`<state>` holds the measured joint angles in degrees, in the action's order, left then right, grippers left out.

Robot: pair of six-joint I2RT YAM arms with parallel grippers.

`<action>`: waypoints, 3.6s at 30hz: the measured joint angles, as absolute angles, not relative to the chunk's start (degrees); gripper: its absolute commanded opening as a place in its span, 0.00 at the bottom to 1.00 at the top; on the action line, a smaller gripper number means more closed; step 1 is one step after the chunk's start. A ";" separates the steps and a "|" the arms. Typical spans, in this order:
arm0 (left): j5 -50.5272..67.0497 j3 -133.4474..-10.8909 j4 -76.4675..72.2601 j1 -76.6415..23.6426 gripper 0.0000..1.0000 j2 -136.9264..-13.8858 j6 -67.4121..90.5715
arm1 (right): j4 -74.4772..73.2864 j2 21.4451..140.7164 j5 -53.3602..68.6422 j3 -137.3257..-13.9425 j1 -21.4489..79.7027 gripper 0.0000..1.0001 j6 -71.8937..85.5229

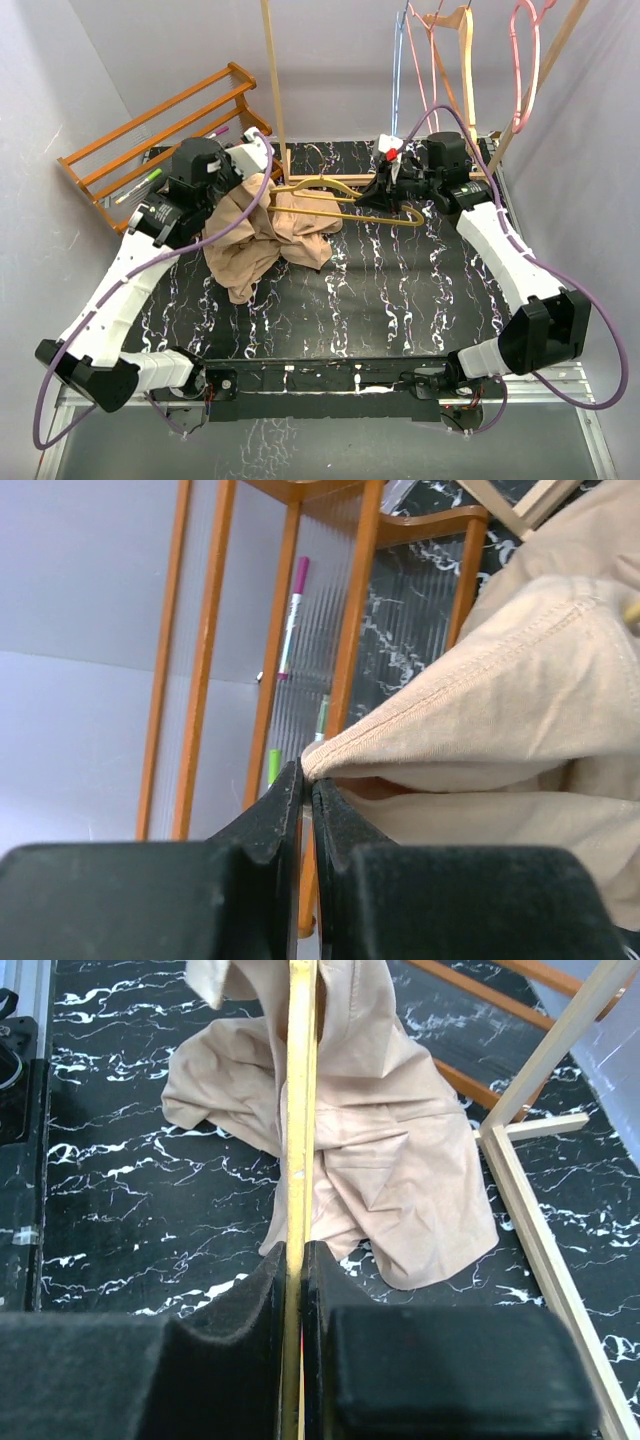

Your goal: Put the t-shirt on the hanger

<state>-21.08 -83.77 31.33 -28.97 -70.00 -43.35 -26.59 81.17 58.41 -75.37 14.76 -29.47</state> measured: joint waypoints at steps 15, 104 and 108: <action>-13.56 -104.33 38.35 -21.17 0.00 -83.53 -41.67 | 0.19 73.21 56.77 -61.89 14.52 0.08 -15.40; -4.93 -121.08 51.72 -20.45 0.00 -94.45 -43.57 | 4.34 65.28 39.72 -53.87 23.51 0.08 -20.40; -4.38 -121.30 53.08 -20.45 0.00 -94.35 -43.29 | 7.62 65.28 36.75 -52.36 23.51 0.08 -19.07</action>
<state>-4.38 -121.30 53.08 -20.45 -94.35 -43.29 7.62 65.28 36.75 -52.36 23.51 -19.07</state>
